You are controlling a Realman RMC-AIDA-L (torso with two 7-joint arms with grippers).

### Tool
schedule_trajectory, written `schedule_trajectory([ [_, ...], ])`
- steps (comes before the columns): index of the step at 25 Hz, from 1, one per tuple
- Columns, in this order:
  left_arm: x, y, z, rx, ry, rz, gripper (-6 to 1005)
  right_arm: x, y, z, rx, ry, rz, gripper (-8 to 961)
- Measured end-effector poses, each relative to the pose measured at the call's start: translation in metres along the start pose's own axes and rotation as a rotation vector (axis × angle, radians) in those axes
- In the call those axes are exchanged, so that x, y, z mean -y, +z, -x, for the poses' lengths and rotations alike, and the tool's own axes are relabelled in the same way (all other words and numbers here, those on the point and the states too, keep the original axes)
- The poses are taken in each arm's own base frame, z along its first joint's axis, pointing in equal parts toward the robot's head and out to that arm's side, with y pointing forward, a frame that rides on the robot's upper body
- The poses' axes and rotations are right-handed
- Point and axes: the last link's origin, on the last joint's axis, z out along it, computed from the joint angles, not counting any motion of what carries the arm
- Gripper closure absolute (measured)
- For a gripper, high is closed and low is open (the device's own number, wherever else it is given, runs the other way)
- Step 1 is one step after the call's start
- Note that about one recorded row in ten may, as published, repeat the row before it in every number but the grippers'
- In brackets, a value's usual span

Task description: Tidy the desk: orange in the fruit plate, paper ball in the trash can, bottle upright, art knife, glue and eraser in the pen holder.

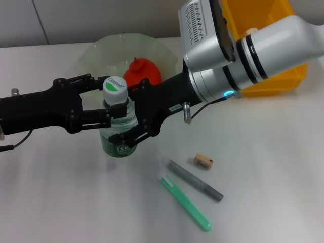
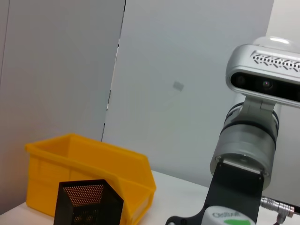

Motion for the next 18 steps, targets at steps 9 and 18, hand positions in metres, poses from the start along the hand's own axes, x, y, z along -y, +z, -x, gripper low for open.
schedule_trajectory([
  [9,0.0,0.0025,-0.0006,-0.002,-0.001,0.002,167,0.0004,0.0026,-0.0013,-0.01,-0.002,-0.004,165],
  [18,0.0002,0.0066,0.0,0.013,-0.021,0.015,238,0.0011,0.0028,-0.0005,-0.003,0.001,-0.009,166],
])
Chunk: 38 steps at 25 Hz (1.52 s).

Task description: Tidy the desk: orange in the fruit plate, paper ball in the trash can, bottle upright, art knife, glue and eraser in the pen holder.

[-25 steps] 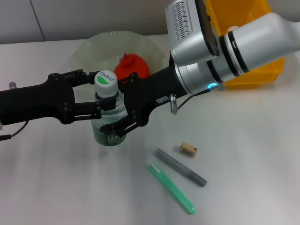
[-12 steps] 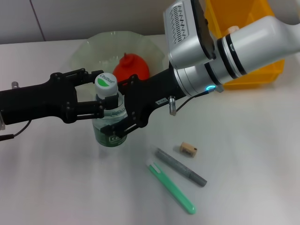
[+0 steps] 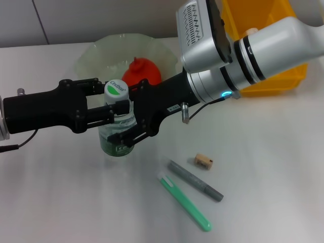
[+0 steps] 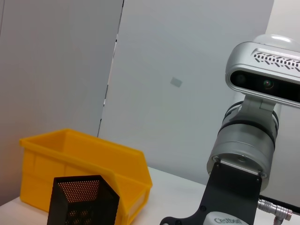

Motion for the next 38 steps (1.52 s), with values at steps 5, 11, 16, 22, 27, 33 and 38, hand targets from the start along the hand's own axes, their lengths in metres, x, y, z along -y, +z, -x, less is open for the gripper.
schedule_trajectory([
  [5,0.0,-0.001,0.0,0.0,0.0,0.001,410,0.0,0.0,-0.001,0.001,0.0,-0.004,166],
  [11,0.0,-0.001,0.0,0.003,0.002,-0.002,456,0.0,0.0,-0.001,0.012,0.002,-0.009,165],
  [16,0.002,-0.003,0.001,0.01,-0.019,-0.013,455,0.001,-0.001,-0.001,0.014,0.002,-0.013,165],
  [22,0.003,-0.002,0.003,0.041,-0.039,-0.016,455,0.001,-0.002,0.0,0.018,-0.004,-0.017,169],
  [27,0.005,-0.001,0.002,0.047,-0.038,-0.017,456,0.002,-0.005,0.001,0.022,-0.01,-0.027,175],
  [33,0.007,-0.002,-0.001,0.057,-0.038,-0.019,456,0.003,-0.011,0.0,0.032,-0.007,-0.047,229],
  [38,0.009,-0.002,-0.002,0.06,-0.04,-0.027,611,0.003,-0.012,-0.002,0.032,0.001,-0.049,333],
])
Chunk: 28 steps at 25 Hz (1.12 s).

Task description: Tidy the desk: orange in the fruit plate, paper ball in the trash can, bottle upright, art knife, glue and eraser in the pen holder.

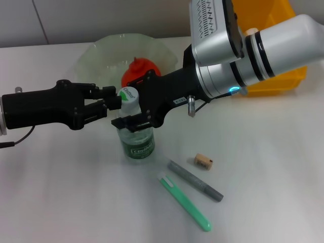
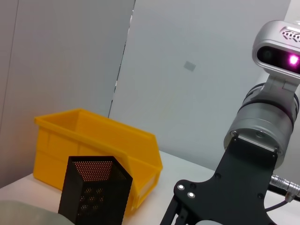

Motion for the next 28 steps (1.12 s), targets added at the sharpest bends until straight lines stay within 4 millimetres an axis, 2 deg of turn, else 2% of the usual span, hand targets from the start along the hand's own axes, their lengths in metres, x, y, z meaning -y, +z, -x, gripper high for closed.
schedule_trajectory([
  [3,0.0,0.0,-0.001,-0.001,0.001,0.001,737,-0.001,0.001,-0.001,-0.004,0.001,0.003,415],
  [9,-0.001,-0.001,0.001,-0.005,0.019,-0.001,956,-0.002,0.001,-0.003,-0.007,0.006,0.006,423],
  [20,-0.008,-0.004,0.002,-0.07,-0.003,0.011,868,-0.003,0.002,-0.005,-0.008,0.01,0.005,430],
  [25,-0.009,-0.002,0.002,-0.079,0.009,0.015,634,-0.003,0.001,-0.01,-0.008,0.022,0.001,430],
  [27,-0.009,0.001,0.001,-0.079,0.014,0.021,400,-0.003,0.001,-0.012,-0.008,0.027,0.001,430],
  [28,-0.009,0.002,0.001,-0.078,0.015,0.022,361,-0.003,0.001,-0.012,-0.009,0.026,0.002,430],
])
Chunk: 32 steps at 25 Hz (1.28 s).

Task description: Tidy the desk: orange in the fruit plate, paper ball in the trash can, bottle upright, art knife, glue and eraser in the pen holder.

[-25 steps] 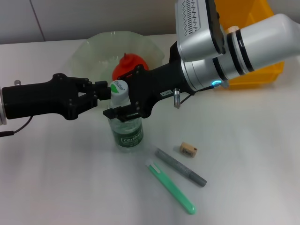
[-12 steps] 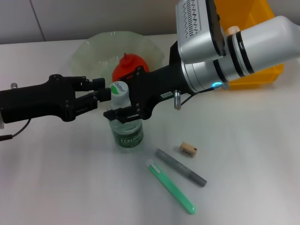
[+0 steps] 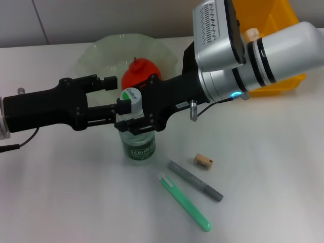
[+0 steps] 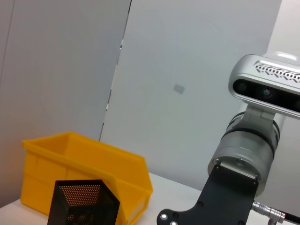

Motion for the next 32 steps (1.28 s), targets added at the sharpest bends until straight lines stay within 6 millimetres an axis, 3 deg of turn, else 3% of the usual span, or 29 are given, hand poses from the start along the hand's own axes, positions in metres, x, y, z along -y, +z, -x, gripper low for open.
schedule_trajectory([
  [5,0.0,0.006,0.001,-0.003,0.013,0.01,164,-0.001,0.0,-0.002,-0.001,0.003,0.001,429],
  [32,0.005,0.018,0.01,0.024,0.025,-0.021,289,-0.003,-0.001,-0.003,0.024,0.002,0.001,429],
])
